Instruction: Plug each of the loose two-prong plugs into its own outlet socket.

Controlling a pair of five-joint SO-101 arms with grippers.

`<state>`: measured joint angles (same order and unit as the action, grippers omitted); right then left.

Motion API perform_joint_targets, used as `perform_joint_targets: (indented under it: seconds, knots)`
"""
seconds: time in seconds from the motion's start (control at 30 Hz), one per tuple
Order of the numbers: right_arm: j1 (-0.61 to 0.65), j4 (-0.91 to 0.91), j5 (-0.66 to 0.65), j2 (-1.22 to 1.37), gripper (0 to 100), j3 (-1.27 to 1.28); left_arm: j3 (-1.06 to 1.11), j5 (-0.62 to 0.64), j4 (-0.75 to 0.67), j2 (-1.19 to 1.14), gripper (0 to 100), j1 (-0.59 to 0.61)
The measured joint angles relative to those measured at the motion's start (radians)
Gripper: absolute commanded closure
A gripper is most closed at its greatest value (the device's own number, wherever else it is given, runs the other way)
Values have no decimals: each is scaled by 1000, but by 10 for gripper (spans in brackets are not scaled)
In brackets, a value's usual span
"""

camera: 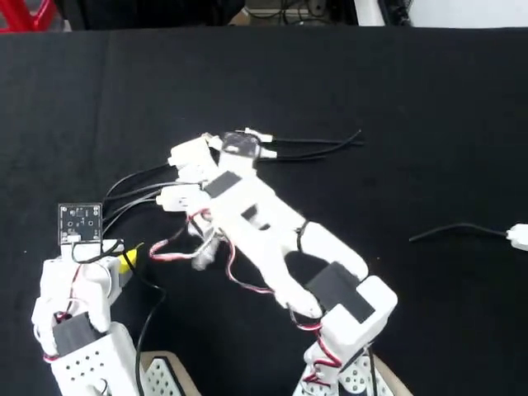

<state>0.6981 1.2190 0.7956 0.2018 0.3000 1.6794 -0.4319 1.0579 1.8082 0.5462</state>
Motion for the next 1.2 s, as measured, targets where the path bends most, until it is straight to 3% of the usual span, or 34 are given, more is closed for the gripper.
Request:
perform_joint_targets:
  seconds: [0.1,0.23,0.47,0.63,1.2]
  knots:
    - [-26,210,-245,0,987,-97,0,0,0,0,618,0]
    - [-169,417,-535,0,987,-193,0,0,0,0,618,0]
    - [-514,451,-1036,12,987,-222,0,0,0,0,618,0]
    - [-606,423,-1120,74,986,-221,0,0,0,0,618,0]
    - [-539,468,-1137,336,960,-219,2,0,0,0,618,0]
